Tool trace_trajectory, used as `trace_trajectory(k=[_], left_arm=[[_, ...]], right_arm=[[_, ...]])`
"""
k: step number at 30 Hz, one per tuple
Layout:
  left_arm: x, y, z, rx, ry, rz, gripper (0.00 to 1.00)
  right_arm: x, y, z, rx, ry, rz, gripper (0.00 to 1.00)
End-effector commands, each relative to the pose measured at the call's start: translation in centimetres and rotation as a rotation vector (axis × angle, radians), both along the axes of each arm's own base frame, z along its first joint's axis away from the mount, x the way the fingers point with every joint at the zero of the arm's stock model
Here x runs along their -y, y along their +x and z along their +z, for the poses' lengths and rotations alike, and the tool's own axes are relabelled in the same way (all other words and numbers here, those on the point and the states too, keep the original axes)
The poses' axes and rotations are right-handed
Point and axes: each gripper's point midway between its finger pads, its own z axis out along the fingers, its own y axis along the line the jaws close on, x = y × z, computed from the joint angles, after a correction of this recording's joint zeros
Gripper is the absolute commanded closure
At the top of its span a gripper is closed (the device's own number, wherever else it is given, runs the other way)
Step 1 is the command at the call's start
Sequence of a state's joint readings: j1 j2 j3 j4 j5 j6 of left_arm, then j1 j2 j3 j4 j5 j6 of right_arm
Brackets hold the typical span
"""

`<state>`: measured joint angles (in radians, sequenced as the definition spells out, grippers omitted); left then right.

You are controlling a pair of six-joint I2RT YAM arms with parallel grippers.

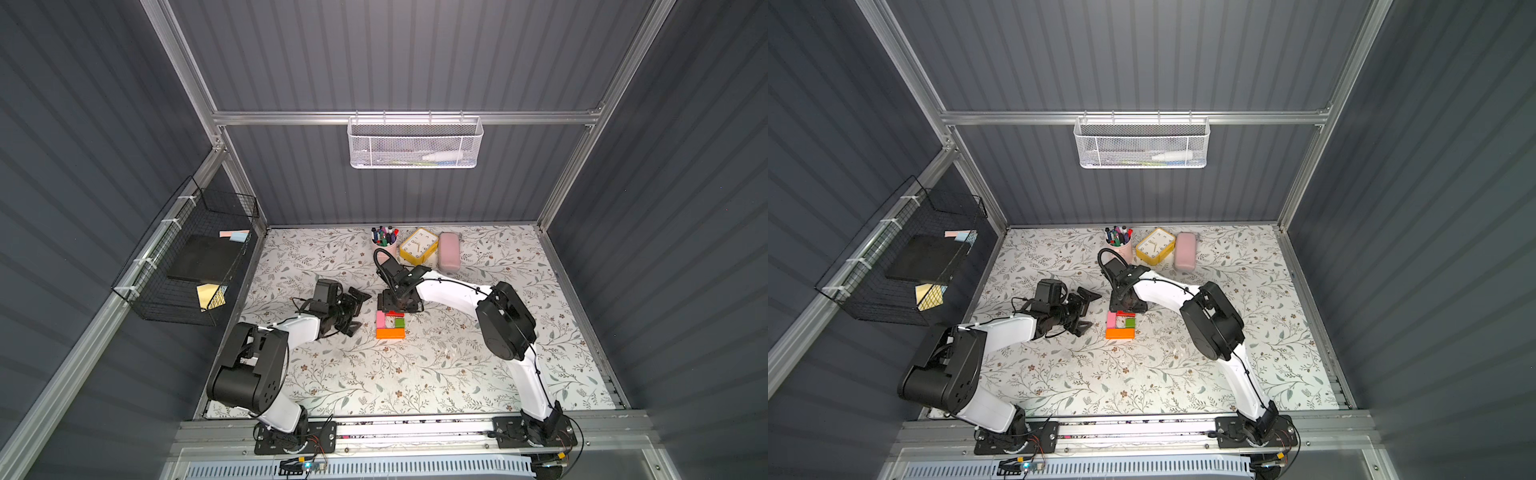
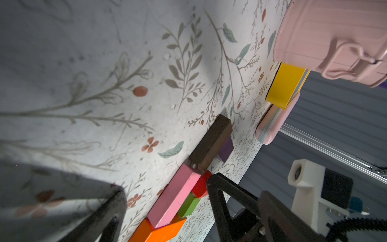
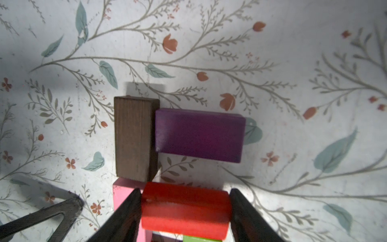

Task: Assemble the number 6 with building blocks
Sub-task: Assemble the building block at the center of the board.

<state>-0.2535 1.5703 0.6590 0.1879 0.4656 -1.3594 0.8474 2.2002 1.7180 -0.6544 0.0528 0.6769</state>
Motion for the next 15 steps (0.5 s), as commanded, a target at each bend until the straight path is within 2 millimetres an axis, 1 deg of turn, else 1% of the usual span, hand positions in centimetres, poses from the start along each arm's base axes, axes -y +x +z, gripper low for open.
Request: trace_trajectory(k=[1,11,15], left_arm=[[-1.50,-2.42,-4.02,-0.122,0.083,0.008,0.01],[-1.53,-2.46,-4.11,-0.125,0.082,0.008,0.01],[-1.55,-2.45,-4.09,-0.123,0.083,0.009,0.01]], right_arm=[[0.61,-0.58,-1.30,-0.024,-0.036,0.002,0.35],[0.47,-0.83,-1.81,-0.040,-0.033,0.015,0.34],[0.41,-0.78,-1.70,-0.037,-0.031,0.017,0.34]])
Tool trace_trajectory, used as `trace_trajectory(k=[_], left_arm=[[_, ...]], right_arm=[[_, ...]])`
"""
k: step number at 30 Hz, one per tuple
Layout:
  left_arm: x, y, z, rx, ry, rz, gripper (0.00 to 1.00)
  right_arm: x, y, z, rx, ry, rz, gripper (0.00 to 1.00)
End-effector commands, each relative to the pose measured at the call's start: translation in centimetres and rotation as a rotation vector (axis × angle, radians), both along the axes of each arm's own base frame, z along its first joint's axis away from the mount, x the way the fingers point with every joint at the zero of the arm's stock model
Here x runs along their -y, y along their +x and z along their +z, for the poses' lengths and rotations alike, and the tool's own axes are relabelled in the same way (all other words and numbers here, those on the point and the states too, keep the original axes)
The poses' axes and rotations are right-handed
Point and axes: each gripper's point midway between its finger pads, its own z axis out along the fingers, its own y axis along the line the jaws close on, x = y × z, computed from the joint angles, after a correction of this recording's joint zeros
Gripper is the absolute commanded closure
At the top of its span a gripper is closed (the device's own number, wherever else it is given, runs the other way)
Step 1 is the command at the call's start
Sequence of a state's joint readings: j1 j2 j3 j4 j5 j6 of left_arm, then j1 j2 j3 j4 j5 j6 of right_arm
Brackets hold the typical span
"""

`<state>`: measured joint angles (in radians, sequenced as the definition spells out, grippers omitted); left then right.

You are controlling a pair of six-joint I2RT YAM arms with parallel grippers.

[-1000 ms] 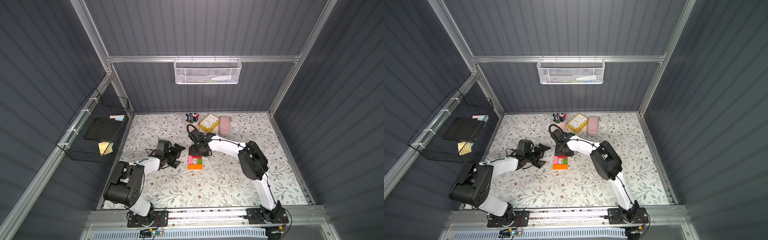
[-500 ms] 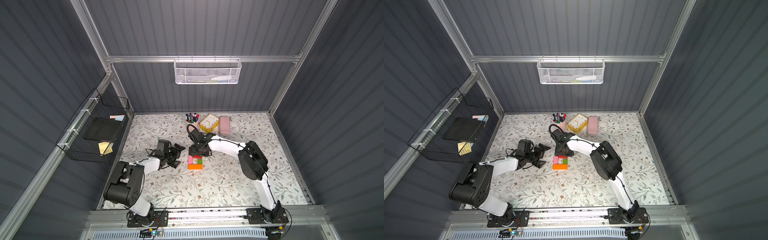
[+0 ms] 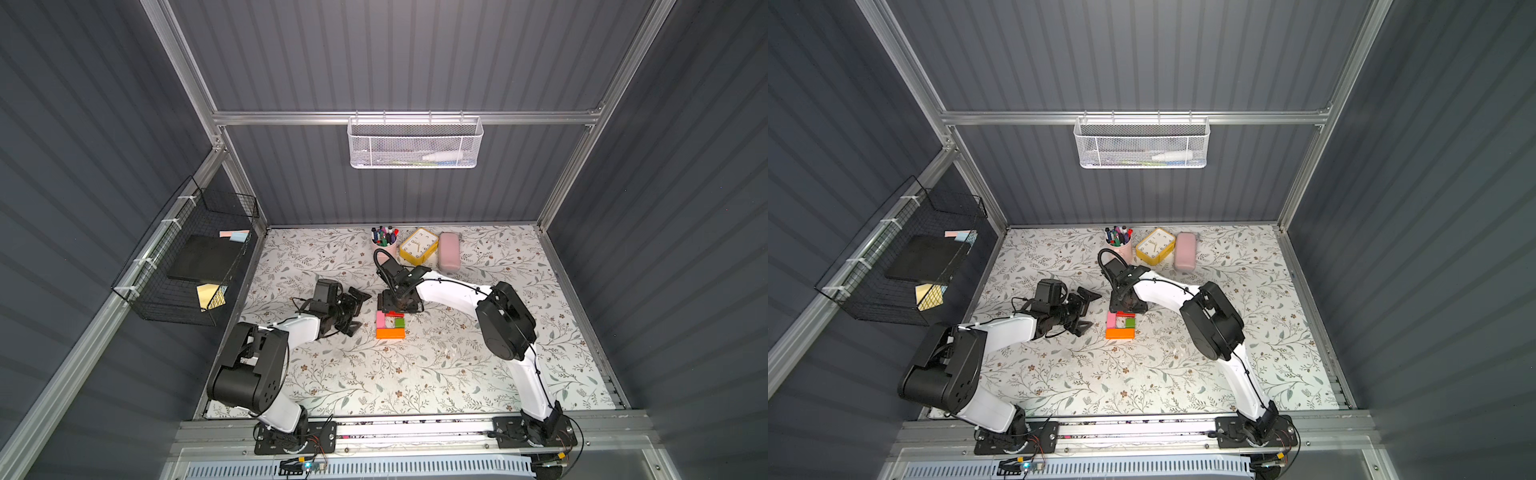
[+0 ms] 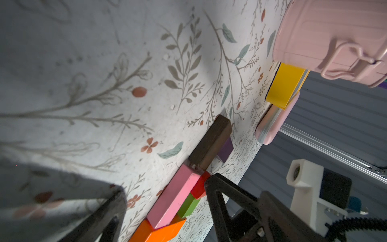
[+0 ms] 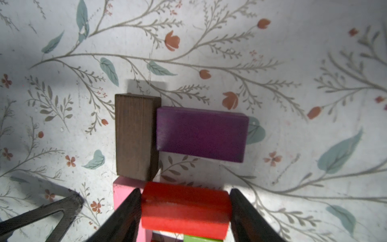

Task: Assemble the number 6 with building blocks
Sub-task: Assemble the building block at the center of the board.

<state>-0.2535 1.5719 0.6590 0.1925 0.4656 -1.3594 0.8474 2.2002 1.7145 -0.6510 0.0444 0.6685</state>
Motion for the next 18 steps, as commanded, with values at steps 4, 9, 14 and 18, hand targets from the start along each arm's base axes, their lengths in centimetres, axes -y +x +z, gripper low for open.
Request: trace_trajectory(k=[4,9,14,18], left_arm=[[-1.58,-2.58,-4.16,-0.127,0.083,0.009,0.01],[-1.54,-2.52,-4.11,-0.125,0.082,0.008,0.01],[-1.56,-2.54,-4.15,-0.127,0.083,0.009,0.00],[-1.54,-2.50,-4.16,-0.127,0.083,0.008,0.01]], right_arm=[[0.60,-0.79,-1.79,-0.038,-0.038,0.006,0.33],[0.64,-0.91,-1.80,-0.039,-0.039,0.012,0.33],[0.56,-1.07,-1.93,-0.044,-0.036,0.018,0.33],[0.59,-1.09,-2.01,-0.045,-0.037,0.018,0.33]])
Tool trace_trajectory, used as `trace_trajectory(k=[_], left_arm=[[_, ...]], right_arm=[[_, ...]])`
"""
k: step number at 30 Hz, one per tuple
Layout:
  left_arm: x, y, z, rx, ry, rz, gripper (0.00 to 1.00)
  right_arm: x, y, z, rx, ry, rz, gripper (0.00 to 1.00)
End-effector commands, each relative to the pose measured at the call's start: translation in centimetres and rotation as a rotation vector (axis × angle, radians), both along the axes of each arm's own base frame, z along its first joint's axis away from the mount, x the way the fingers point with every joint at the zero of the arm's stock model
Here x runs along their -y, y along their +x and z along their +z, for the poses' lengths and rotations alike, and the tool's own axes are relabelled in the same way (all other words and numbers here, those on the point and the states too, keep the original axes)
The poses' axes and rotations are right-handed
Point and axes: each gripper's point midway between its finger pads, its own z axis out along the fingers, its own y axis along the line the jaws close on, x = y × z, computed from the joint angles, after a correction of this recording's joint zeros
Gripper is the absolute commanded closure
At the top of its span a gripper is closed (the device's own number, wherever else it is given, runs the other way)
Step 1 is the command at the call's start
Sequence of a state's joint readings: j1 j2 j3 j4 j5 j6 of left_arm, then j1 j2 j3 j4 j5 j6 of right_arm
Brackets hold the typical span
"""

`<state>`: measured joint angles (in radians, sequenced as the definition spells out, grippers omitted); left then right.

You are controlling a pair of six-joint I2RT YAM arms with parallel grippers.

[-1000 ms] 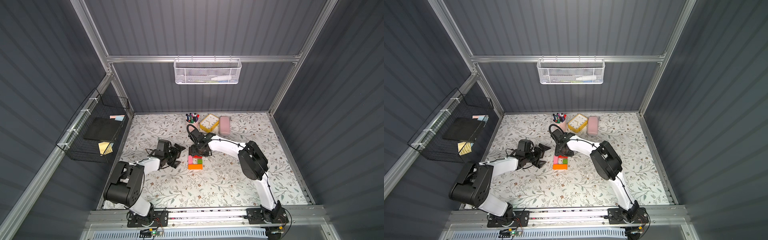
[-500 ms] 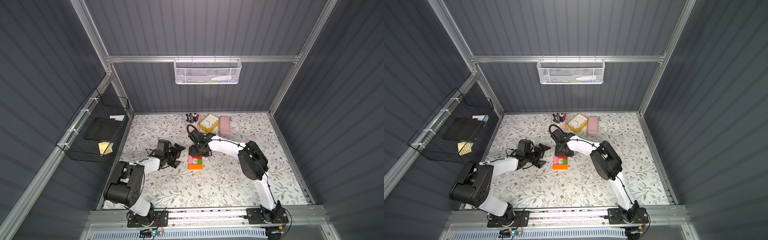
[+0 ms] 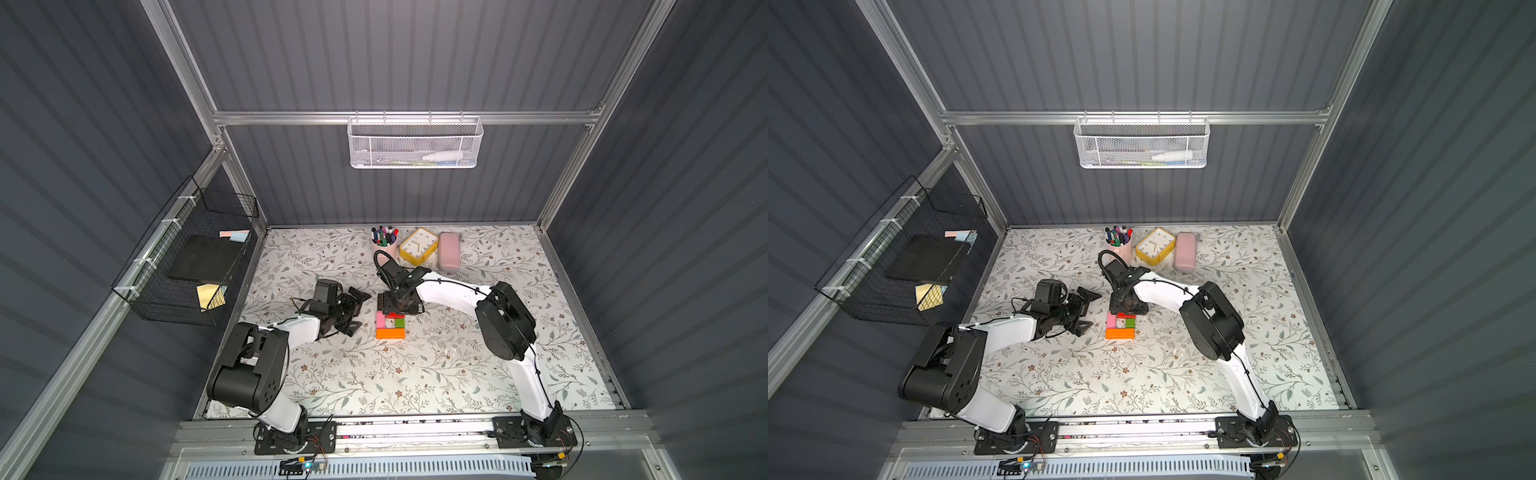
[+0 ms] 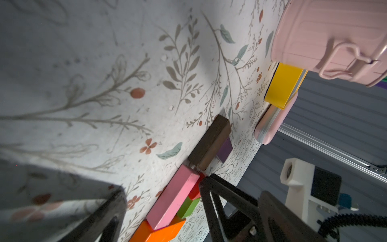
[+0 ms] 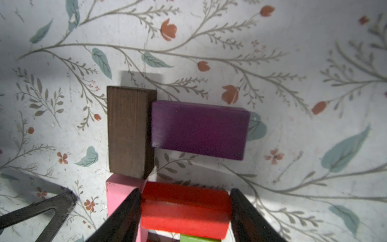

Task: Assemble the number 6 with building blocks
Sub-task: Assemble the building block at the center of the board.

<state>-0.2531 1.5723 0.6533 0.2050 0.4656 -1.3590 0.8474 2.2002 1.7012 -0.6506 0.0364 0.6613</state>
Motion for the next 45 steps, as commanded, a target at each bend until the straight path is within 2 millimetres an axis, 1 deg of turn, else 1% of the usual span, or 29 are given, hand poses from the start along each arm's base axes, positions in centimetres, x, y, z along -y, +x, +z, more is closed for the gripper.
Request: trace_trajectory(k=[1,11,22,27,31,34,41,45], left_arm=[[-1.5,-2.5,-4.2,-0.133,0.084,0.008,0.01],[-1.5,-2.5,-4.2,-0.133,0.083,0.006,0.01],[-1.5,-2.4,-4.3,-0.135,0.085,0.004,0.01],[-1.5,-2.5,-4.4,-0.139,0.088,0.004,0.01],[-1.5,-2.4,-4.4,-0.132,0.089,0.002,0.01],[-1.7,-2.3,-3.9,-0.120,0.109,-0.008,0.01],[-2.4,-1.5,-1.3,-0.056,0.175,-0.010,0.01],[-2.6,-1.3,-0.7,-0.038,0.194,-0.013,0.01]], right_arm=[[0.4,-0.7,-1.6,-0.031,-0.029,0.009,0.33],[0.0,-0.7,-1.6,-0.035,-0.015,0.014,0.33],[0.2,-0.9,-1.8,-0.040,-0.023,0.015,0.31],[0.7,-0.7,-1.4,-0.026,-0.036,-0.003,0.31],[1.5,0.0,0.2,0.031,-0.048,-0.030,0.30],[1.9,0.4,2.0,0.088,-0.028,-0.045,0.30],[3.2,1.4,8.2,0.261,0.038,-0.065,0.26],[4.3,1.7,11.3,0.349,0.064,-0.082,0.24]])
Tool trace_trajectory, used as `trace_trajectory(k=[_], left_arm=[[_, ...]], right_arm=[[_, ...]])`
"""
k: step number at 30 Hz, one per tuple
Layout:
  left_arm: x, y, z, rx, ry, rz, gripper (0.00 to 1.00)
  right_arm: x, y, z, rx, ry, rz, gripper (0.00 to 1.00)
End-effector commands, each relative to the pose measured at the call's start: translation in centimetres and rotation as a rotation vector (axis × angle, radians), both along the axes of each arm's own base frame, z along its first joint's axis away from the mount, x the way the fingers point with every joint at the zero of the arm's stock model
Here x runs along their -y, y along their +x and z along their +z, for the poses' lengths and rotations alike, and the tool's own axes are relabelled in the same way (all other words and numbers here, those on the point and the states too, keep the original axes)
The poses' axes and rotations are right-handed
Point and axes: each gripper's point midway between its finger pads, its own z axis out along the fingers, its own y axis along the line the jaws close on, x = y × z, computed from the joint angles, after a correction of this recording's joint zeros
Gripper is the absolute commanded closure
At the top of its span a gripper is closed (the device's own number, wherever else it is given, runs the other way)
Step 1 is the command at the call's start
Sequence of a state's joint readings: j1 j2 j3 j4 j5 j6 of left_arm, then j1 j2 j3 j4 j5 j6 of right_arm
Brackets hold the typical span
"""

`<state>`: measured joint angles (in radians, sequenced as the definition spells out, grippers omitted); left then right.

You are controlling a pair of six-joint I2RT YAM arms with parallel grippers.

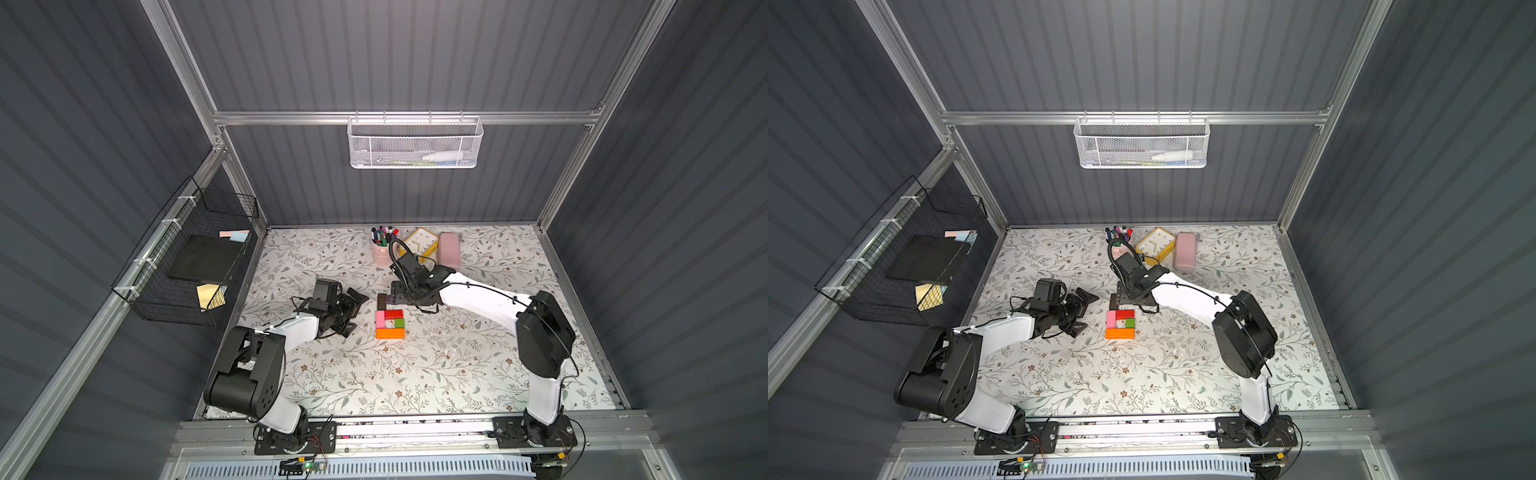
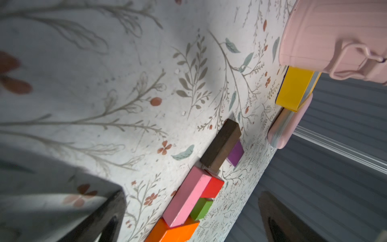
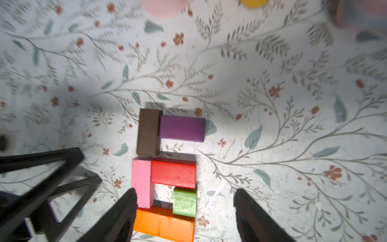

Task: Assemble the number 6 with building blocks
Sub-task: Assemble the building block at the center of the board, then adjust the building block at the center of the board.

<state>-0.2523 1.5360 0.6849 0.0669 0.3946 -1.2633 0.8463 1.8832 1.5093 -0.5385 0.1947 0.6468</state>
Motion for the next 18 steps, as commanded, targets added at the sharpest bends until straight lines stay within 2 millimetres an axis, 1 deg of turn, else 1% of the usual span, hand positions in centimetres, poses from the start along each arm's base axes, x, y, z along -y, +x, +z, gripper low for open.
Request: trace_trajectory(k=[1,2,4,7,10,13,18], left_arm=[[-1.4,-0.7,-0.5,-0.027,0.081,0.007,0.01],[-1.4,-0.5,-0.5,-0.017,0.086,0.008,0.01],[-1.2,0.1,-0.6,-0.001,0.077,0.006,0.01],[-0.7,1.8,-0.3,0.048,0.080,-0.016,0.01],[-0.4,3.1,-0.7,0.048,0.093,-0.031,0.01],[0.0,4.0,-1.4,0.033,0.089,-0.038,0.01],[0.6,4.7,-2.3,0.012,0.063,-0.033,0.01]], right_arm=[[1.7,0.8,2.2,0.101,-0.009,-0.037,0.24],[2.3,1.0,2.7,0.116,-0.002,-0.046,0.24],[3.7,1.2,2.8,0.130,0.003,-0.070,0.24],[5.6,1.6,2.6,0.131,0.005,-0.100,0.24],[7.0,1.8,2.1,0.124,-0.003,-0.127,0.25],[7.7,1.7,1.7,0.118,-0.003,-0.139,0.24],[8.1,1.7,1.4,0.111,-0.006,-0.149,0.25]])
